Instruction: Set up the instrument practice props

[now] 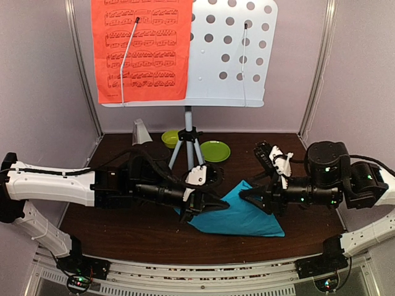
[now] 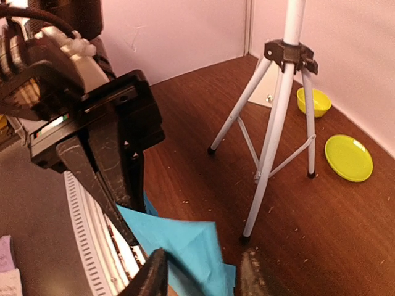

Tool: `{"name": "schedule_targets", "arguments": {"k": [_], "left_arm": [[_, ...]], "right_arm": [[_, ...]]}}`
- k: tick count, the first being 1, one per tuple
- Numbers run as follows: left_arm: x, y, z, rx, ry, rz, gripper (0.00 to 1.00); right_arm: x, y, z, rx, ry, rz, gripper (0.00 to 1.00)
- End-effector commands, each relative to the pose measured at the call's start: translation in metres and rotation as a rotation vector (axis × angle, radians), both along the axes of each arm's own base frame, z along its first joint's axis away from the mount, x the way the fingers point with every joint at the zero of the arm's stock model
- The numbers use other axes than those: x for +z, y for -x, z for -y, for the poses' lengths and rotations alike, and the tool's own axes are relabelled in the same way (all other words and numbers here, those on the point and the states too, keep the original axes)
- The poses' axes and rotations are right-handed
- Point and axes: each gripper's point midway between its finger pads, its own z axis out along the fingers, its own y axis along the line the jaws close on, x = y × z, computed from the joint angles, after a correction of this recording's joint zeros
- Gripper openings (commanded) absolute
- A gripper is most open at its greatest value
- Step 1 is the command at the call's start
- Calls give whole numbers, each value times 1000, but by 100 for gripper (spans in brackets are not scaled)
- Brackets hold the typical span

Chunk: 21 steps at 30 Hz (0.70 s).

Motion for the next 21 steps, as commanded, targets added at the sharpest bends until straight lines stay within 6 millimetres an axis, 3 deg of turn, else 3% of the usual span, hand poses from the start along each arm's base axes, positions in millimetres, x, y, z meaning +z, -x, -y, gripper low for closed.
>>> {"name": "schedule_targets", "arguments": {"k": [1, 11, 15, 16, 19, 21], "left_arm": [[23, -2, 3, -5, 58, 14, 0], [19, -1, 1, -14, 45, 29, 0], [21, -1, 1, -16, 46, 40, 0], [21, -1, 1, -15, 46, 40, 0], [21, -1, 2, -18, 42, 37, 0], [21, -3, 3, -15, 38, 29, 0]], "right_arm": [[14, -14, 6, -89, 3, 43, 34], [21, -21, 31, -159, -11, 84, 1], [24, -17, 34, -144, -35, 80, 0], [24, -14, 33, -125, -43, 75, 2], [24, 2, 26, -26, -75, 45, 44], [27, 8, 24, 9, -106, 38, 63]]}}
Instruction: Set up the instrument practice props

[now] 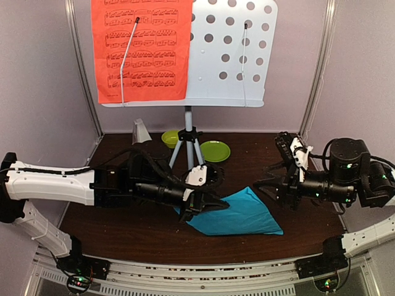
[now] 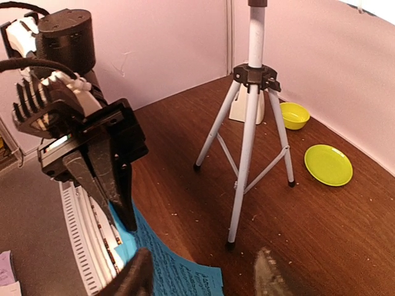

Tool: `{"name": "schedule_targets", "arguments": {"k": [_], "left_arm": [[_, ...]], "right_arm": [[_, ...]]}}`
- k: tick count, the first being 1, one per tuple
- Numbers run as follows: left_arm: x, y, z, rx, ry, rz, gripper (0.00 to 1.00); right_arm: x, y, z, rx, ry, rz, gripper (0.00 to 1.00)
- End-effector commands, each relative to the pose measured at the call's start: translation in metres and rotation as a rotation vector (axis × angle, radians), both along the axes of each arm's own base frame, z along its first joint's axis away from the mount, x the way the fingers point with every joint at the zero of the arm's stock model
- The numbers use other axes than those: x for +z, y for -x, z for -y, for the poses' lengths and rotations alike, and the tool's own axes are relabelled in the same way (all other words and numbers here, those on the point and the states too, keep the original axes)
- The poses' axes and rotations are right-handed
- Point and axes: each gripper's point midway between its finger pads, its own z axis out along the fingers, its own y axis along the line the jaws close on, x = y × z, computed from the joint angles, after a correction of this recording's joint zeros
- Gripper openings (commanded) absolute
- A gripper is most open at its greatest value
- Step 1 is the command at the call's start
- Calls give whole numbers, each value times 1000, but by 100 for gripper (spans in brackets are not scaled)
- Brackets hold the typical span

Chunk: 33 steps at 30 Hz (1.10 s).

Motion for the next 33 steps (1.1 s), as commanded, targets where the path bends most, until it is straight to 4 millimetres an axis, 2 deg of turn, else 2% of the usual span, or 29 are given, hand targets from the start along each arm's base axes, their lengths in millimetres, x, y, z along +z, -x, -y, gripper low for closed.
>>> {"name": "schedule_targets", "arguments": {"k": [1, 3, 9, 13, 17, 27, 30, 33], "left_arm": [[21, -5, 4, -6, 47, 15, 0], [21, -7, 5, 2, 46, 6, 0], [23, -9, 8, 6, 45, 2, 0], [23, -6, 7, -12, 46, 17, 0], [24, -5, 5, -19, 53, 31, 0], [16, -5, 2, -20, 36, 46, 0], [15, -5, 1, -16, 30, 53, 0], [15, -6, 0, -14, 28, 66, 0]], "right_arm": [[3, 17, -6, 104, -50, -19, 70], [3, 17, -9, 105, -42, -26, 73], [-1, 17, -28, 118, -34, -50, 72], [-4, 8, -31, 73, 0, -33, 60], [-3, 3, -30, 47, 10, -22, 40], [8, 3, -12, 31, -18, 9, 7], [11, 5, -9, 39, -32, 10, 0], [12, 8, -8, 53, -38, 9, 0]]}}
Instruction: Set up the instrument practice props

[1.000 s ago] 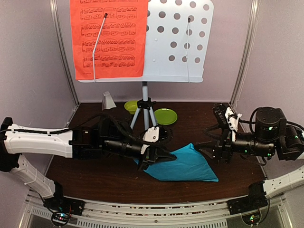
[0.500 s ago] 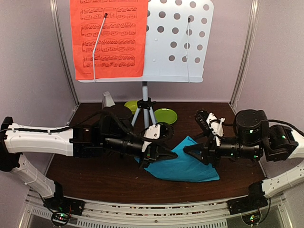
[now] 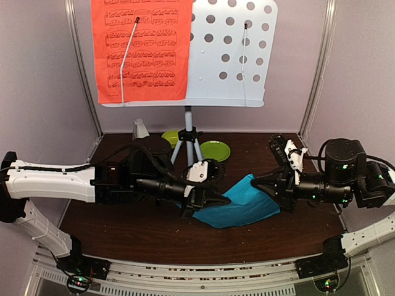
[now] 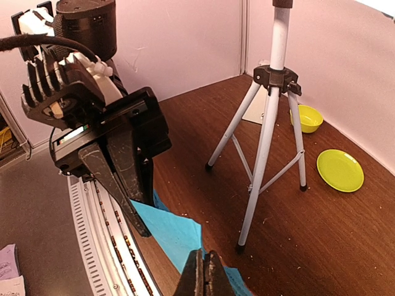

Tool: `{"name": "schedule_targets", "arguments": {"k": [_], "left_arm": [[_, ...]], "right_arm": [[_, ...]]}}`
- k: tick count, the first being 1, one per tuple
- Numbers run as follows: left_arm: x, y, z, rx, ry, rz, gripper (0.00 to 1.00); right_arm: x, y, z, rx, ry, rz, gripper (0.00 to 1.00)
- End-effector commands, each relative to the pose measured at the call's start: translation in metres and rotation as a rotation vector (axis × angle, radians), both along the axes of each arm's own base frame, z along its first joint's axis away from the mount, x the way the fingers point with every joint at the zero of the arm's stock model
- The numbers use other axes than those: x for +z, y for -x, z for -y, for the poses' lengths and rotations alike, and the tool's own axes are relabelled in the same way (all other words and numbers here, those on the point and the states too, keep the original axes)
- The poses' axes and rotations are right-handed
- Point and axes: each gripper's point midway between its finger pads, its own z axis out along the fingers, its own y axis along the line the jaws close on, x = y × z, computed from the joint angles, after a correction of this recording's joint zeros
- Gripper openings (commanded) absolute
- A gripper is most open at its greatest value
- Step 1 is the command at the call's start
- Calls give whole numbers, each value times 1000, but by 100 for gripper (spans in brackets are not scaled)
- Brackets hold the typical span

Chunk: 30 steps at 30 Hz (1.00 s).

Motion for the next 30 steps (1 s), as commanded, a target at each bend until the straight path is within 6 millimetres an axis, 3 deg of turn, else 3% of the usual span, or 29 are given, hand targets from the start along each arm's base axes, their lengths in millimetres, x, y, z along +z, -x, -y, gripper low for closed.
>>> {"name": "schedule_targets", "arguments": {"k": [1, 14, 17, 18, 20, 22, 27, 30], "left_arm": [[8, -1, -4, -2, 21, 37, 0], [8, -14, -10, 60, 4, 124, 0], [8, -17, -12, 79, 1, 145, 0], [8, -19, -13, 92, 0, 151, 0], [6, -25, -13, 122, -10, 159, 0], [4, -29, -14, 144, -21, 162, 0], [2, -36, -16, 181, -26, 186, 0], [0, -40, -15, 197, -41, 201, 0]], "right_arm": [[13, 3, 5, 9, -39, 14, 0], [17, 49, -19, 290, -166, -69, 0], [12, 43, -22, 255, -154, -84, 0], [6, 35, -18, 201, -126, -93, 10], [3, 18, -7, 93, -122, -109, 46], [1, 3, 7, -10, -170, -146, 65], [-3, -37, 58, -308, -512, -426, 91], [-15, -48, 83, -425, -670, -611, 94]]}}
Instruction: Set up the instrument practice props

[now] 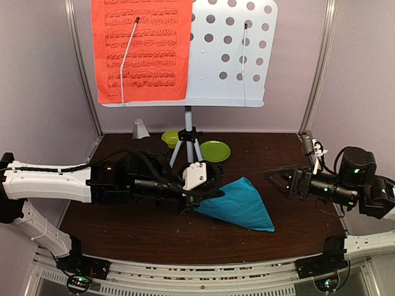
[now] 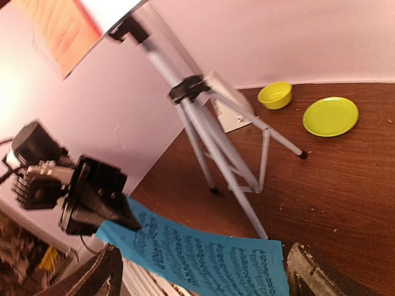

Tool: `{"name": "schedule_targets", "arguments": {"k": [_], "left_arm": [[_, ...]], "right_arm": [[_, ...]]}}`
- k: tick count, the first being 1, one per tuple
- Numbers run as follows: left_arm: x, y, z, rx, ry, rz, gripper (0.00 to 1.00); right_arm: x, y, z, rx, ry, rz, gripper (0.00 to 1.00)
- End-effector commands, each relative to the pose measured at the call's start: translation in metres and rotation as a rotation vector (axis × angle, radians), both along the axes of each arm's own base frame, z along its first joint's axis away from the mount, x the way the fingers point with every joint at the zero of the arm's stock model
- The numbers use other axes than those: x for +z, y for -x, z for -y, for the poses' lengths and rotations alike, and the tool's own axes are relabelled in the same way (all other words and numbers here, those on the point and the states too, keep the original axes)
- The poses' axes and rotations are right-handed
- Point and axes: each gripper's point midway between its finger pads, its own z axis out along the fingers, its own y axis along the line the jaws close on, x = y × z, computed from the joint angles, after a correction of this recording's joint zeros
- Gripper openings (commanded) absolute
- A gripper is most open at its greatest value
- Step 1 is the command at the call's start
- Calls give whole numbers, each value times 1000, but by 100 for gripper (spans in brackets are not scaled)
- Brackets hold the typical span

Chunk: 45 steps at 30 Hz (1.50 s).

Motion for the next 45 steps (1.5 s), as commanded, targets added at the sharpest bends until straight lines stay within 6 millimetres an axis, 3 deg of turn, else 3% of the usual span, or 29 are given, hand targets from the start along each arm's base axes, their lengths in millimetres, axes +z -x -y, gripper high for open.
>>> {"name": "schedule_targets", "arguments": {"k": [1, 7, 13, 15, 20, 24, 31, 39, 45], "left_arm": [[8, -11, -4, 48, 15, 53, 0], [12, -23, -3, 100, 8, 101, 0], [16, -20, 0, 89, 10, 142, 0], [14, -19, 1, 89, 2, 157, 0], [10, -16, 5, 85, -16, 189, 0], [11, -20, 8, 109, -21, 214, 0], [14, -76, 4, 402, -109, 305, 0], [69, -117, -4, 586, -49, 414, 0], [94, -126, -5, 625, -37, 483, 0]], "right_arm": [[-6, -17, 35, -207, -324, -323, 94], [-34, -16, 48, -300, -470, -570, 100], [-104, -13, 23, -222, -874, -1005, 100], [-116, -11, 21, -216, -919, -1066, 100], [-114, -10, 20, -244, -873, -1087, 100], [-122, -10, 11, -227, -878, -1135, 100], [-115, -24, 37, -341, -851, -1026, 100], [-111, -25, 47, -366, -870, -1014, 100], [-105, -27, 53, -370, -877, -989, 100]]}}
